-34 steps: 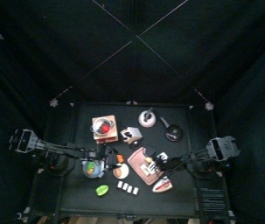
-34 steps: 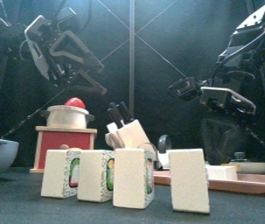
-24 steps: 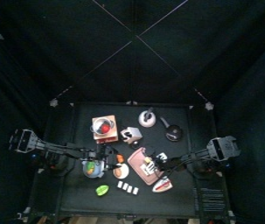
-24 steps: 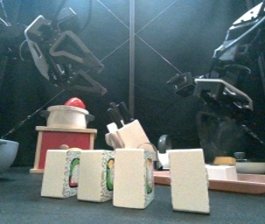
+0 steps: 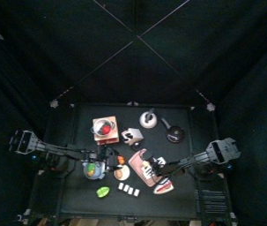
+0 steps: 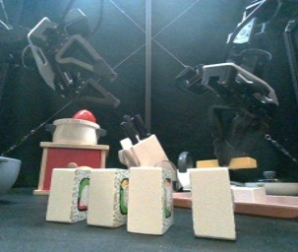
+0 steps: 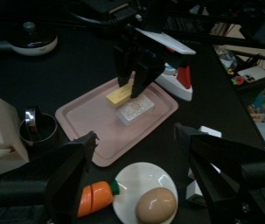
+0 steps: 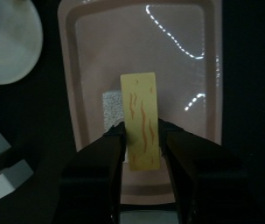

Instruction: Place egg block on rice

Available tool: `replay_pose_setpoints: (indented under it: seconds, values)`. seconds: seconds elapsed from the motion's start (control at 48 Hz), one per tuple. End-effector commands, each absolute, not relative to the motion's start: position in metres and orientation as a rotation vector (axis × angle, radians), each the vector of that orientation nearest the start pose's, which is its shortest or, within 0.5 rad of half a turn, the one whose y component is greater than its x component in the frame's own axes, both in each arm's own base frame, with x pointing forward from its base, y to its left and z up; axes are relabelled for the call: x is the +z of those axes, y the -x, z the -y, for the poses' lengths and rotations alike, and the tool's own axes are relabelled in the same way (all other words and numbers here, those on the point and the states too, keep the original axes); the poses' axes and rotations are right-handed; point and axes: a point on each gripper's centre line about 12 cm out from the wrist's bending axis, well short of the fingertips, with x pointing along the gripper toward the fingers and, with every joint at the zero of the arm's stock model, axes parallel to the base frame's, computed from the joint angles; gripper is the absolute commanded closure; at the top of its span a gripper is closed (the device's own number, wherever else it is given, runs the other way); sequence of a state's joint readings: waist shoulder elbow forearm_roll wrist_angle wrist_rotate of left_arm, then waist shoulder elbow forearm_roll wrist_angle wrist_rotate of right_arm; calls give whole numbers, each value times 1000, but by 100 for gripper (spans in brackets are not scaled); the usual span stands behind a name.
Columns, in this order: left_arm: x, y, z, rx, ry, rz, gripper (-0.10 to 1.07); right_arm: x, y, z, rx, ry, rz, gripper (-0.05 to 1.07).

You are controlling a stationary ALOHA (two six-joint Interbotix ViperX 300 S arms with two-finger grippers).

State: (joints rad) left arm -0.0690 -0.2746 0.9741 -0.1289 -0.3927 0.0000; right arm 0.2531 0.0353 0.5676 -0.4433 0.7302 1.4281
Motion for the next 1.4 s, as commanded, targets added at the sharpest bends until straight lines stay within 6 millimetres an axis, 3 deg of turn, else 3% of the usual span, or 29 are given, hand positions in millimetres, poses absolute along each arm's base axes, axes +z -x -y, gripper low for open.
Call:
replay_pose_setpoints:
  seconds: [0.0,0.333,1.375]
  values:
    - [211,-320,16,0,101,-279,-5,154,-354,-60,-659,-623,-1034,39]
    - [211,-320,16,0,101,-278,-5,149,-358,-71,-642,-609,-1049,39]
    - [211,-320,16,0,101,-279,-5,138,-358,-71,-657,-602,-1076,39]
